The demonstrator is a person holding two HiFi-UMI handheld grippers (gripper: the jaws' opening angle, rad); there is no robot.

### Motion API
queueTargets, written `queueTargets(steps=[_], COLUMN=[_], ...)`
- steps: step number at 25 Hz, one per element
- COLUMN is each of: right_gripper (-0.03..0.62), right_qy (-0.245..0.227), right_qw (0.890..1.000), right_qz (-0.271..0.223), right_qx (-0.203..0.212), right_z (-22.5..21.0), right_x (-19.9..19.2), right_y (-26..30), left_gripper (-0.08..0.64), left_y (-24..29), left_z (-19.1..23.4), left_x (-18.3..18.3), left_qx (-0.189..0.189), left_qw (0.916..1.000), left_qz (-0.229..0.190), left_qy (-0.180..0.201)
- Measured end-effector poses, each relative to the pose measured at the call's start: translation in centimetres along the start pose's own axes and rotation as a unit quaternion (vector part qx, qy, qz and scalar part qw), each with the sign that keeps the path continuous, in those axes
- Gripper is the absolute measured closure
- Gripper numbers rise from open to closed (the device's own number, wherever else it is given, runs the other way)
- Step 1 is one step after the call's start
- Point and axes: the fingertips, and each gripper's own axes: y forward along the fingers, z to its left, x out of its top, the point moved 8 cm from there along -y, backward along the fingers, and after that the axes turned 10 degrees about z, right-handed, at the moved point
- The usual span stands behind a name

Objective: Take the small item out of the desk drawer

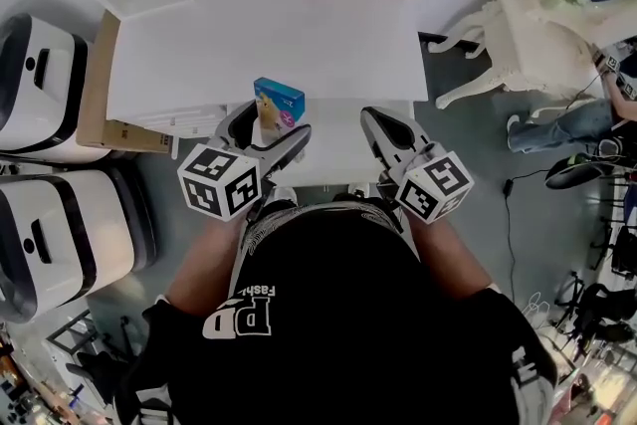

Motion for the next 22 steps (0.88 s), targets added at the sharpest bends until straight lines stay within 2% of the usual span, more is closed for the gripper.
queueTargets(steps=[12, 16, 22], right_gripper=[0.584, 0.583, 0.584], right_qy=[-0.006, -0.002, 0.004], right_qw=[0.999, 0.999, 0.999], right_qz=[-0.011, -0.017, -0.034], right_qx=[-0.050, -0.045, -0.028], right_z=[3.8, 4.5, 5.7], right_x=[-0.4, -0.3, -0.8], right_y=[1.3, 1.1, -0.3], left_gripper=[0.135, 0.135, 0.135], left_y=[-2.1, -2.7, -4.6], left_z=[-0.1, -0.3, -1.9], left_x=[0.7, 0.9, -0.7], left_qx=[-0.048, -0.055, -0.048], left_qw=[0.9978, 0.9969, 0.9972], left_qz=[0.002, 0.000, -0.018], left_qy=[0.045, 0.055, 0.055])
